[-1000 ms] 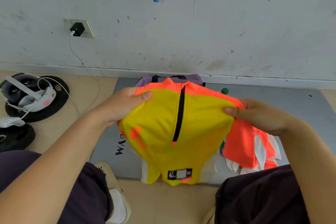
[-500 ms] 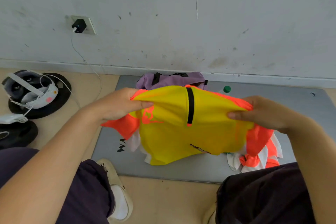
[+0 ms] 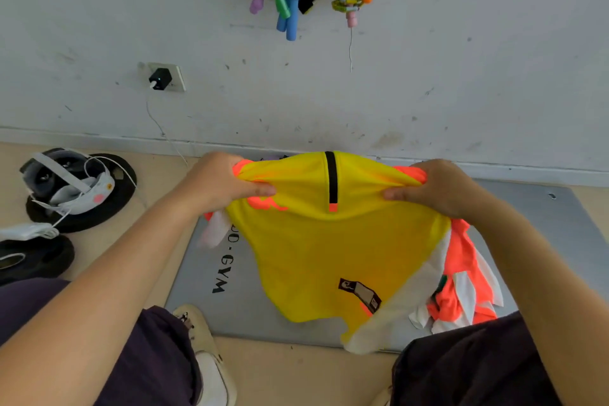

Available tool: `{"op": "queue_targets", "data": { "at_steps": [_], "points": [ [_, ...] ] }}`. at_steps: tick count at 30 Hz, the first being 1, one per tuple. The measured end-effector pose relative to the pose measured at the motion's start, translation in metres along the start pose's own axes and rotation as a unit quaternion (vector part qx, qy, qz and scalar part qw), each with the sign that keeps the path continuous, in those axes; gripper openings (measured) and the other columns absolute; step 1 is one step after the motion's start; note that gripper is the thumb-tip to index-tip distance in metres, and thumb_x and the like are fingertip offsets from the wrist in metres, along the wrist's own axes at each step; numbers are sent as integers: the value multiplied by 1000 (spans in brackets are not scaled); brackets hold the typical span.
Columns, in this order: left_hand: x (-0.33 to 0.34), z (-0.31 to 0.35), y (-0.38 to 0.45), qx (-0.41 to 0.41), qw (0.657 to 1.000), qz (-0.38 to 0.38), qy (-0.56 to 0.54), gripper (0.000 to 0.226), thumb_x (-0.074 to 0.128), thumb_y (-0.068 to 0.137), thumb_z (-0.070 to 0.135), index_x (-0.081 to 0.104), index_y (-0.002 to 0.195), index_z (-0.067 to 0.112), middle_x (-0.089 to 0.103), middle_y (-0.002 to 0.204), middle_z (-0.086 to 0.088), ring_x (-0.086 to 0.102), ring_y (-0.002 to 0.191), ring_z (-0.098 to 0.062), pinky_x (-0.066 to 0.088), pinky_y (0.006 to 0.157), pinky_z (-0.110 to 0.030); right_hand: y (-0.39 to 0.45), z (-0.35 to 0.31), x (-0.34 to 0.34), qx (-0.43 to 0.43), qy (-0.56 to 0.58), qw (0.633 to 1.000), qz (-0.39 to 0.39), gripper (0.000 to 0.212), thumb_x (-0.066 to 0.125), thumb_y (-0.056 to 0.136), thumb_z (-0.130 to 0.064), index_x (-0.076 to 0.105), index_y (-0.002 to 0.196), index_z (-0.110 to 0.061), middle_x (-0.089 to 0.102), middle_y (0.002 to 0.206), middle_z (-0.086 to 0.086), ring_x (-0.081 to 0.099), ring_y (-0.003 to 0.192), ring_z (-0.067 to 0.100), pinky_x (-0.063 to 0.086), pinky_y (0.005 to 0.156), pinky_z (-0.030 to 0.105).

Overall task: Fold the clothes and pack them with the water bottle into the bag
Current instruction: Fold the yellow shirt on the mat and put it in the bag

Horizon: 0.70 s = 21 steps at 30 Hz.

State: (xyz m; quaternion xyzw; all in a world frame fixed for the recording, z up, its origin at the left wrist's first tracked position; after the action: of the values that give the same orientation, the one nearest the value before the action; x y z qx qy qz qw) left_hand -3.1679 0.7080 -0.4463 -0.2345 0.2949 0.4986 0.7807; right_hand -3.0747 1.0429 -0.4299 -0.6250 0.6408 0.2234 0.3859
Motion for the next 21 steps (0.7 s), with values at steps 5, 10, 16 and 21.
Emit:
{"op": "queue_targets", "data": {
  "at_steps": [5, 10, 16, 21],
  "points": [
    [1, 8, 3, -25, 989, 21, -142, 18, 86, 71, 35, 76, 83, 26, 75, 79, 10, 69, 72, -4, 51, 61, -18, 4, -12, -7, 1, 162, 986, 38, 34, 81, 73, -36, 73, 99, -15, 74, 97, 9, 69, 89, 25, 56, 80, 42],
    [26, -2, -13, -68, 986, -108, -104, 21, 75, 84, 36, 72, 101, 24, 75, 101, 2, 70, 90, -13, 55, 79, -25, -11, 9, 12, 38, 102, 989, -100, 45, 73, 74, -50, 67, 112, -26, 71, 109, 0, 67, 100, 24, 55, 89, 41],
    [43, -3, -52, -124, 939, -312, -71, 40, 74, 72, 50, 73, 99, 21, 77, 98, 0, 73, 87, -16, 57, 73, -23, -37, 25, 29, 84, 53, 949, -298, 58, 65, 72, -56, 63, 118, -22, 72, 111, -1, 69, 99, 20, 57, 85, 29],
    [14, 12, -44, -120, 918, -368, -88, 50, 80, 55, 67, 80, 85, 28, 77, 99, -2, 73, 81, -13, 57, 68, -23, -30, 12, 15, 95, 78, 917, -379, 71, 69, 67, -57, 62, 124, -15, 72, 116, 5, 70, 103, 25, 57, 88, 36]
  ]
}}
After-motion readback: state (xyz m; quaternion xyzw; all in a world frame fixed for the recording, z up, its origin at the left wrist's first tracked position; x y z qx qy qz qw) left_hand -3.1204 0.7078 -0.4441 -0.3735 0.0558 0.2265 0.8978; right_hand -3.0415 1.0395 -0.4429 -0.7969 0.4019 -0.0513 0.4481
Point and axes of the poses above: each hand's wrist, its own y-axis towards the middle knuckle, its own x-axis out of the palm, z = x × y, the point moved 3 cm from there along y, towards the middle knuckle
